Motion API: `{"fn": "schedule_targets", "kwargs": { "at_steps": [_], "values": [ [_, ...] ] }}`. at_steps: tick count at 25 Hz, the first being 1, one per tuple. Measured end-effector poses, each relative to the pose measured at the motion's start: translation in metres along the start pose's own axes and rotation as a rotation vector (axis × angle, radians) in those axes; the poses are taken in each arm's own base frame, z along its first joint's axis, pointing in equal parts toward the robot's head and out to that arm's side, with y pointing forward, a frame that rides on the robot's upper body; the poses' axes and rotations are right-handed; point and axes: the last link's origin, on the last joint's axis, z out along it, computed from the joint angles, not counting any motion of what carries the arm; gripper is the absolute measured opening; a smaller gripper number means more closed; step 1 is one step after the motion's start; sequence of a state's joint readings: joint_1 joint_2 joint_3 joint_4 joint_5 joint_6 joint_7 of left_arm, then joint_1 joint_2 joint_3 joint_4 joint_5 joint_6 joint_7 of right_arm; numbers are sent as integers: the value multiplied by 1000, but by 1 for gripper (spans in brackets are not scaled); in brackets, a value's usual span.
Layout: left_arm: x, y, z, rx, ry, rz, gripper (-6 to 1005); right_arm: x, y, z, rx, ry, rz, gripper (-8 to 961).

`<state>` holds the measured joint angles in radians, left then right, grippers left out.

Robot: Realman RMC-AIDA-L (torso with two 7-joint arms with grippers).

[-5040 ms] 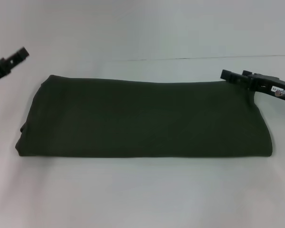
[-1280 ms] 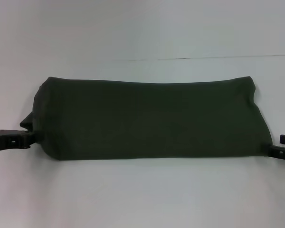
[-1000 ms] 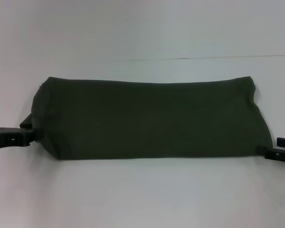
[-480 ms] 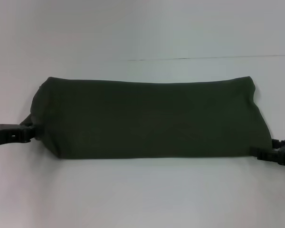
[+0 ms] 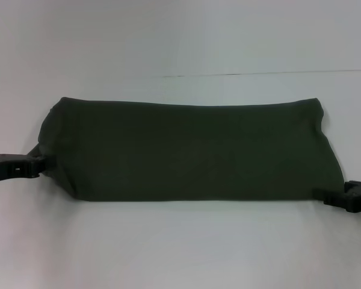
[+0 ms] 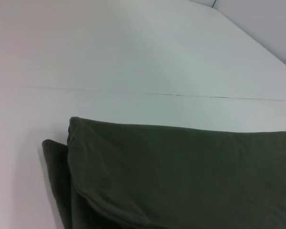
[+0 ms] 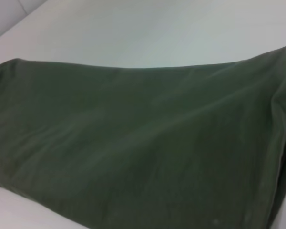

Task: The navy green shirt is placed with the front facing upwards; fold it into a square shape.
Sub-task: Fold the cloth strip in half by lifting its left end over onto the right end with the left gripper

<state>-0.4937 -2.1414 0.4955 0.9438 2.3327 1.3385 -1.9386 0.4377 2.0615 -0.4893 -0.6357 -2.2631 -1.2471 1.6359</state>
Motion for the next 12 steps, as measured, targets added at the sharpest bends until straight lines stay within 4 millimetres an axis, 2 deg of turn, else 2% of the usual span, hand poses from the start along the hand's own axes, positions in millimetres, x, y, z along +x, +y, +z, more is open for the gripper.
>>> {"fn": "schedule_targets", "kwargs": {
  "at_steps": [7, 12],
  "values": [
    [0, 0, 1, -1, 0, 2, 13, 1, 2, 2, 1, 3, 1, 496],
    [-2, -1, -1, 2, -1, 8, 13, 1, 0, 1, 7, -4, -4, 247]
  ]
}}
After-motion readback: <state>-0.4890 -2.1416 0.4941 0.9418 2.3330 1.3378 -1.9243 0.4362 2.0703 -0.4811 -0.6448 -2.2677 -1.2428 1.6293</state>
